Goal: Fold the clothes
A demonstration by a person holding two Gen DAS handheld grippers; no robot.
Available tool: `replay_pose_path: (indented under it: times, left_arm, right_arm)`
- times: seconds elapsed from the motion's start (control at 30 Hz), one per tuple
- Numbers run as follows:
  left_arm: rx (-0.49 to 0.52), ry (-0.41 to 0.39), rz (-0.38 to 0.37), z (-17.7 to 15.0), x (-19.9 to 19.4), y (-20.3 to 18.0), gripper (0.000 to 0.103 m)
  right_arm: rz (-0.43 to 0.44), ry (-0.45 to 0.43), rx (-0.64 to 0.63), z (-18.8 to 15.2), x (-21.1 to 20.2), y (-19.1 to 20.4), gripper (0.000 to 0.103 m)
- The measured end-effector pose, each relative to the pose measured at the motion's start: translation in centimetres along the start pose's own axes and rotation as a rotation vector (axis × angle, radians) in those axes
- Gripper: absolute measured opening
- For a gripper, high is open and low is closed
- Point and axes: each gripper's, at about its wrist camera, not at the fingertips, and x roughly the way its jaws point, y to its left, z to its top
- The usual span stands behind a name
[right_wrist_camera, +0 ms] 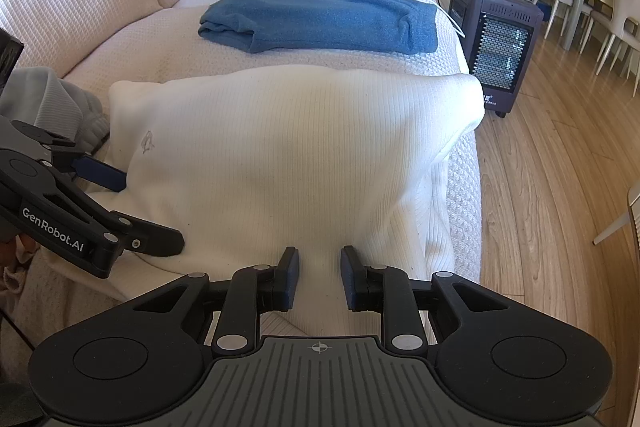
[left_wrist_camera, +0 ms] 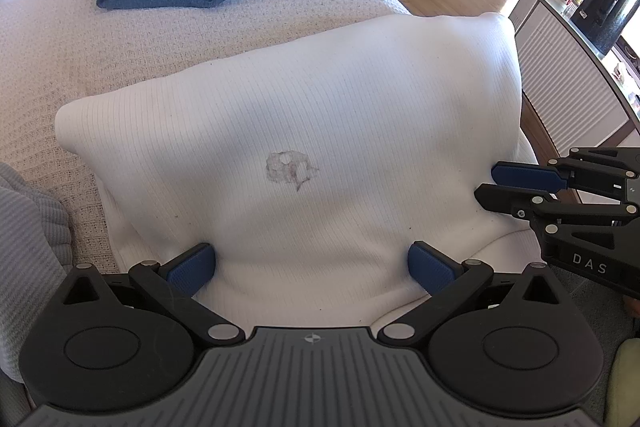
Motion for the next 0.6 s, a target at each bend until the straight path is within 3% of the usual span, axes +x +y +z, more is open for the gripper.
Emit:
replay_pose_path:
  times: [0.6]
  left_arm:
    - [0.005,-0.001,0.015,0.03,0.07,-0.19,0.103]
  right_arm:
    - [0.000,-0.001,0.000,-0.02,0.04,0.06,0.024]
